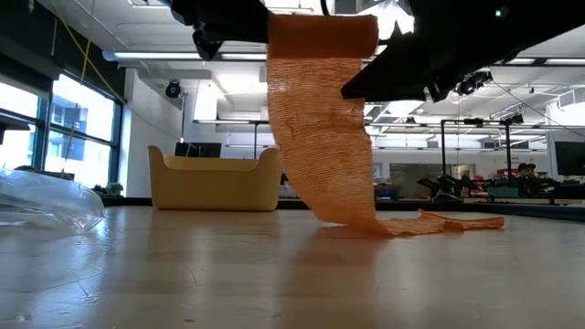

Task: Roll bandage
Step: Roll the orange bandage

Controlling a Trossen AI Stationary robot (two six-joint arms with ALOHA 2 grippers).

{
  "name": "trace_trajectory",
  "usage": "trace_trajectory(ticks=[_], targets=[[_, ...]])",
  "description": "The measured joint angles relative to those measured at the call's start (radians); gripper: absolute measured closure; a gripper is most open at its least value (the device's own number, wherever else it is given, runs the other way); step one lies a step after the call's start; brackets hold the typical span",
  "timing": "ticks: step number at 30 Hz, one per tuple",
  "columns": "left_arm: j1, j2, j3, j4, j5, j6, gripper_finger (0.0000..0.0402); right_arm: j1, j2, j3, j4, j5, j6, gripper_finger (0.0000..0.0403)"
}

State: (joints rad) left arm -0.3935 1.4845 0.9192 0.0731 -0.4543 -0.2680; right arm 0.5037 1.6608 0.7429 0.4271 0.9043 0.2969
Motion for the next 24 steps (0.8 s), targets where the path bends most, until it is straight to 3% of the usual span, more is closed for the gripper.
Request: trace_trajectory(ticks=[5,8,14,24], targets=[[-0.001,0.000,0.000,-0.002,0.034,0.000,0.0400,0.006,-0.006,0.000,0.057,0.080,-0.071,0.0394],[-0.003,0.000,0.000,-0.005,0.034,0.000,0.0400,0.029,-0.053,0.000,0.041,0.173,-0.108,0.0391],[-0.003,0.000,0.000,-0.008,0.035,0.000,0.0400,0.068,-0.148,0.000,-0.037,0.226,-0.172,0.0398],[-0.002,0.000,0.000,0.001,0.180,-0.004,0.0400,0.029,-0.161,0.000,-0.029,0.185,-0.200,0.0402]])
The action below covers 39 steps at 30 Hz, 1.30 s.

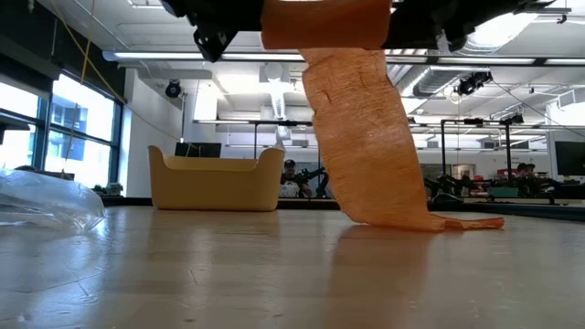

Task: Roll bandage
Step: Roll the orange bandage

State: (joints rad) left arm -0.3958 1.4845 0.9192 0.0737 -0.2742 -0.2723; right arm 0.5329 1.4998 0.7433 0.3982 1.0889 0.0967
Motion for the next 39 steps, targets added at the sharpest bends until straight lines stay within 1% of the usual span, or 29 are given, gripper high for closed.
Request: trace_trajectory(ticks=[3,6,10,13,17,20,23,28,31,34,36,39], targets=[[0.003,0.000,0.000,0.005,0.028,-0.004,0.0400,-0.023,0.000,0.000,0.055,-0.047,-0.049,0.0402],[0.005,0.000,0.000,0.023,0.028,-0.004,0.0400,-0.043,0.000,0.001,0.086,-0.050,-0.053,0.0402],[0.004,0.000,0.000,0.040,0.042,0.007,0.0400,-0.057,0.000,0.017,0.082,-0.051,-0.069,0.0402],[0.004,0.000,0.000,0.039,0.060,0.012,0.0400,-0.052,0.000,0.060,0.077,-0.051,-0.140,0.0402],[0.004,0.001,0.000,0.042,0.064,0.013,0.0400,-0.039,0.000,0.133,0.030,-0.051,-0.290,0.0403],[0.003,0.001,0.000,0.042,0.064,0.020,0.0400,-0.051,0.000,0.171,-0.062,-0.051,-0.314,0.0403],[-0.003,0.001,-0.001,0.042,0.092,0.021,0.0400,-0.061,0.000,0.177,-0.166,-0.051,-0.263,0.0403],[-0.011,0.001,-0.001,0.044,0.107,0.031,0.0400,-0.077,0.000,0.147,-0.312,-0.053,-0.069,0.0403],[-0.010,0.002,-0.002,0.043,0.105,0.031,0.0400,-0.077,0.001,0.111,-0.343,-0.049,0.021,0.0403],[-0.007,0.002,-0.002,0.042,0.107,0.030,0.0400,-0.075,0.001,0.099,-0.334,-0.050,0.041,0.0403],[-0.002,0.002,-0.002,0.033,0.109,0.018,0.0400,-0.064,0.000,0.105,-0.290,-0.042,-0.023,0.0403],[0.007,0.002,-0.002,0.021,0.116,0.012,0.0400,-0.042,0.000,0.139,-0.196,-0.042,-0.207,0.0403]])
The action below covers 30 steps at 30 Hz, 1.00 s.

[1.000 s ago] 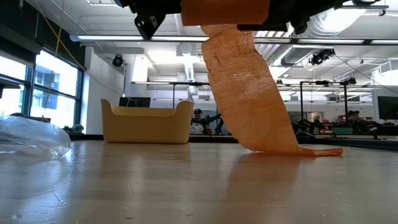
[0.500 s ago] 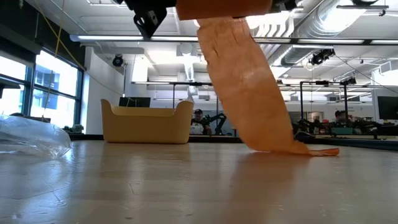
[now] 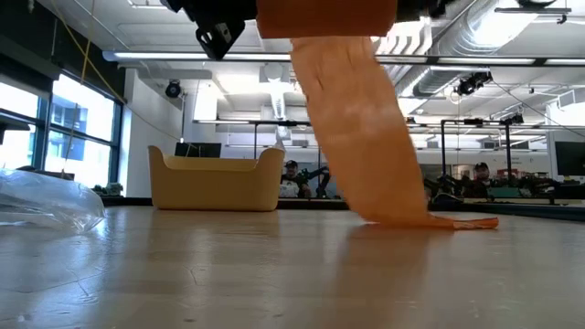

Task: Roll bandage
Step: Roll the orange bandage

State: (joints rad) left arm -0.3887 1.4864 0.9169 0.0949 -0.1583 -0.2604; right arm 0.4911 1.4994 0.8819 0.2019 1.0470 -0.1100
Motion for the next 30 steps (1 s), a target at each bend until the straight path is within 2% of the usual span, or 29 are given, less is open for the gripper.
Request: trace_trajectory(ticks=[4,8,13,16,18,20,22,24,30], targets=[[0.013,0.005,0.000,0.005,0.035,-0.016,0.0400,0.027,-0.001,0.059,0.081,0.000,-0.261,0.0403],[0.016,0.018,0.000,0.023,0.049,-0.018,0.0400,0.046,-0.001,0.112,0.083,-0.001,-0.397,0.0403],[0.017,0.058,0.000,0.090,0.107,-0.011,0.0400,0.053,-0.001,0.145,0.077,-0.035,-0.449,0.0403],[0.018,0.087,0.000,0.127,0.140,0.003,0.0401,0.059,-0.001,0.165,0.080,-0.093,-0.470,0.0403],[0.023,0.098,0.000,0.137,0.163,0.003,0.0401,0.061,-0.001,0.169,0.072,-0.081,-0.500,0.0403],[0.029,0.105,0.000,0.147,0.182,0.003,0.0401,0.060,-0.001,0.170,0.033,-0.011,-0.503,0.0403],[0.030,0.105,0.000,0.144,0.176,0.013,0.0401,0.054,-0.001,0.170,-0.037,0.071,-0.451,0.0403],[0.029,0.102,0.000,0.143,0.171,0.026,0.0401,0.046,-0.001,0.170,-0.149,0.108,-0.337,0.0403],[0.029,0.098,0.000,0.139,0.171,0.028,0.0401,0.036,-0.001,0.154,-0.490,0.064,0.138,0.0403]])
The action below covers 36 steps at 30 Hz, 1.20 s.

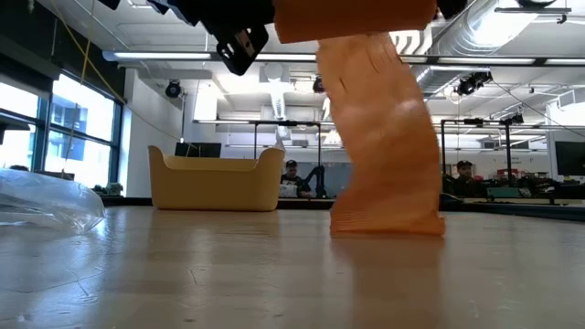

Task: Roll bandage
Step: Roll the orange bandage

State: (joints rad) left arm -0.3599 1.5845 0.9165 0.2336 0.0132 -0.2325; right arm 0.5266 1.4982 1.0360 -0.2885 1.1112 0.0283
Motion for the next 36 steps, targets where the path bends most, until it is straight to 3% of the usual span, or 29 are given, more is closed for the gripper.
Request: trace_trajectory(ticks=[7,17,21,27,31,36], targets=[[0.000,0.000,0.000,0.002,-0.010,0.001,0.0401,0.000,0.000,-0.097,-0.016,-0.089,0.247,0.0403],[0.021,0.000,0.000,0.001,-0.048,0.020,0.0401,0.006,0.000,-0.209,0.215,-0.135,0.261,0.0395],[0.043,-0.015,0.000,-0.010,-0.048,0.020,0.0401,0.006,0.000,-0.208,0.219,-0.135,0.261,0.0365],[0.067,-0.071,0.000,-0.118,-0.053,0.026,0.0401,-0.003,-0.001,-0.206,0.216,-0.134,0.261,0.0285],[0.073,-0.111,0.000,-0.210,-0.127,0.035,0.0401,-0.003,-0.043,-0.206,0.151,-0.135,0.272,0.0243],[0.077,-0.155,0.000,-0.317,-0.241,0.031,0.0401,0.000,-0.157,-0.206,0.038,-0.195,0.391,0.0230]])
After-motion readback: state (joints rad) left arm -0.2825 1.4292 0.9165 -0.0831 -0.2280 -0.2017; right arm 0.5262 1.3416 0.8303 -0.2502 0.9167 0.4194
